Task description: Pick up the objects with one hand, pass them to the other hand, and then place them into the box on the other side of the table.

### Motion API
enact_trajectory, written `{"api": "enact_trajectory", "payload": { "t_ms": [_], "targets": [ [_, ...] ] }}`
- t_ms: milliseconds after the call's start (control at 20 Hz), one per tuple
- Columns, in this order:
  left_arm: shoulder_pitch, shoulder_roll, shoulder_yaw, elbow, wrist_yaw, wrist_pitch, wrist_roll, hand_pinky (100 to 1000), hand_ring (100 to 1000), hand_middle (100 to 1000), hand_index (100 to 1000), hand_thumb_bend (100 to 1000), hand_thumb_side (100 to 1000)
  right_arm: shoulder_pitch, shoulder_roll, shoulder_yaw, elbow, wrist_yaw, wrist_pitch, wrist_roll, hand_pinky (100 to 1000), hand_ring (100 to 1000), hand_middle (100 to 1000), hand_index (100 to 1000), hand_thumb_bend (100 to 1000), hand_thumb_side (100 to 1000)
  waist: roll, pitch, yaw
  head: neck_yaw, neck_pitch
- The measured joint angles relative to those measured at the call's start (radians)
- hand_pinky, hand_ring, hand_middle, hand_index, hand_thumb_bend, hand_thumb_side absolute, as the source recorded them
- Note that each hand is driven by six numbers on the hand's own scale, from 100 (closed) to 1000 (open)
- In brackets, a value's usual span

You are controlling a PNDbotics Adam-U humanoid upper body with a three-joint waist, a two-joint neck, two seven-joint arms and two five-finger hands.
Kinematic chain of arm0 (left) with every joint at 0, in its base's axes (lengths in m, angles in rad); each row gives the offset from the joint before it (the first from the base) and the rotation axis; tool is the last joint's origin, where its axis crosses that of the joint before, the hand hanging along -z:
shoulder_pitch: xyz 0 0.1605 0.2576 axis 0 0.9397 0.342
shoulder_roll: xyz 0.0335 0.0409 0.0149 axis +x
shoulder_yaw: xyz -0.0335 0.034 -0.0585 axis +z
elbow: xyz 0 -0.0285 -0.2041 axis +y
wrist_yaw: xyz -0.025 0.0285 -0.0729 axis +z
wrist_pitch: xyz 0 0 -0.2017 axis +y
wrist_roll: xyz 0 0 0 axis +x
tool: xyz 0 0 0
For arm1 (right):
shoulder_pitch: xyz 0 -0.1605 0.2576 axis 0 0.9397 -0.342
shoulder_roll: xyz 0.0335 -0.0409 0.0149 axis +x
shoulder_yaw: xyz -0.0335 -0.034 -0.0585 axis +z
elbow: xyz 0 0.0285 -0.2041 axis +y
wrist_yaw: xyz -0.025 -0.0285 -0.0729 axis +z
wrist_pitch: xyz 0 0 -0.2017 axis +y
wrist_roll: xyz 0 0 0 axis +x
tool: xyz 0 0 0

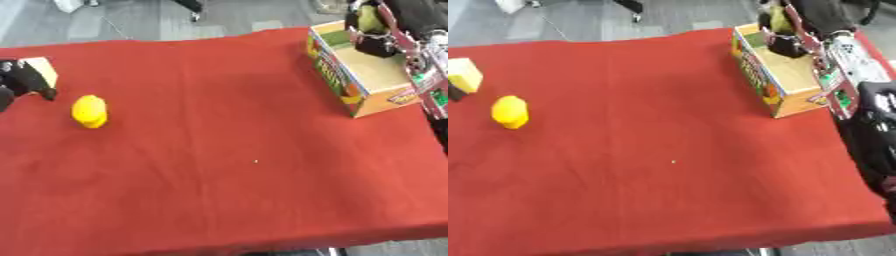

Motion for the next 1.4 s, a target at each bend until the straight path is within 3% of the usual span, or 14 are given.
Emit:
{"api": "enact_trajectory", "payload": {
  "t_ms": [50,100,150,250,350,550,750,1100,1200,1250,1400],
  "targets": [
    [0.005,-0.004,0.006,0.003,-0.004,-0.001,0.008,714,546,532,555,567,608,-0.007,-0.002,-0.011,0.055,0.001,0.001,-0.010,653,628,547,831,100,164,0.001,0.000,0.001,-0.002,0.000],
    [0.010,-0.008,0.012,0.006,-0.008,-0.001,0.015,714,546,532,554,566,608,-0.013,-0.006,-0.019,0.106,0.006,0.000,-0.013,673,673,598,856,106,265,0.001,0.000,0.003,-0.003,0.000],
    [0.013,-0.011,0.018,0.008,-0.012,-0.001,0.022,713,546,531,554,564,609,-0.017,-0.009,-0.026,0.152,0.014,-0.005,-0.008,732,777,755,910,296,529,0.002,0.000,0.005,-0.003,0.000],
    [0.019,-0.016,0.028,0.013,-0.020,-0.001,0.034,713,546,531,554,564,610,-0.021,-0.012,-0.038,0.220,0.030,-0.018,0.016,784,840,841,934,411,673,0.003,0.000,0.006,-0.003,0.000],
    [0.020,-0.016,0.036,0.019,-0.030,-0.001,0.045,713,546,531,553,564,610,-0.020,-0.016,-0.051,0.256,0.043,-0.022,0.038,816,884,893,945,440,727,0.003,0.000,0.006,-0.003,0.000],
    [0.020,-0.016,0.050,0.035,-0.052,-0.002,0.063,712,546,531,554,566,608,0.014,-0.018,-0.076,0.250,0.027,-0.013,0.031,824,906,927,948,425,729,0.003,0.000,0.006,-0.001,0.000],
    [0.004,-0.013,0.064,0.059,-0.100,-0.008,0.087,713,553,538,558,576,597,0.068,-0.024,-0.083,0.139,-0.035,-0.002,-0.013,817,895,919,943,412,671,0.003,0.000,0.002,0.005,0.000],
    [-0.104,0.068,0.070,0.147,-0.324,-0.041,0.150,733,606,594,650,662,547,0.196,-0.006,-0.079,-0.251,-0.102,-0.001,-0.035,798,841,852,930,363,555,0.003,0.000,-0.021,0.026,0.000],
    [-0.144,0.099,0.053,0.182,-0.419,-0.061,0.160,739,616,604,668,675,541,0.230,0.017,-0.071,-0.369,-0.105,-0.006,-0.029,798,839,848,930,360,551,0.003,0.000,-0.028,0.035,0.000],
    [-0.161,0.110,0.042,0.200,-0.467,-0.073,0.162,764,665,654,735,721,521,0.243,0.029,-0.068,-0.419,-0.106,-0.007,-0.024,797,832,839,929,351,540,0.003,0.000,-0.030,0.038,0.000],
    [-0.233,0.136,-0.007,0.277,-0.634,-0.112,0.132,782,700,696,791,759,507,0.274,0.068,-0.052,-0.550,-0.105,-0.022,-0.009,797,820,822,926,344,528,0.003,0.000,-0.039,0.048,0.000]
  ]
}}
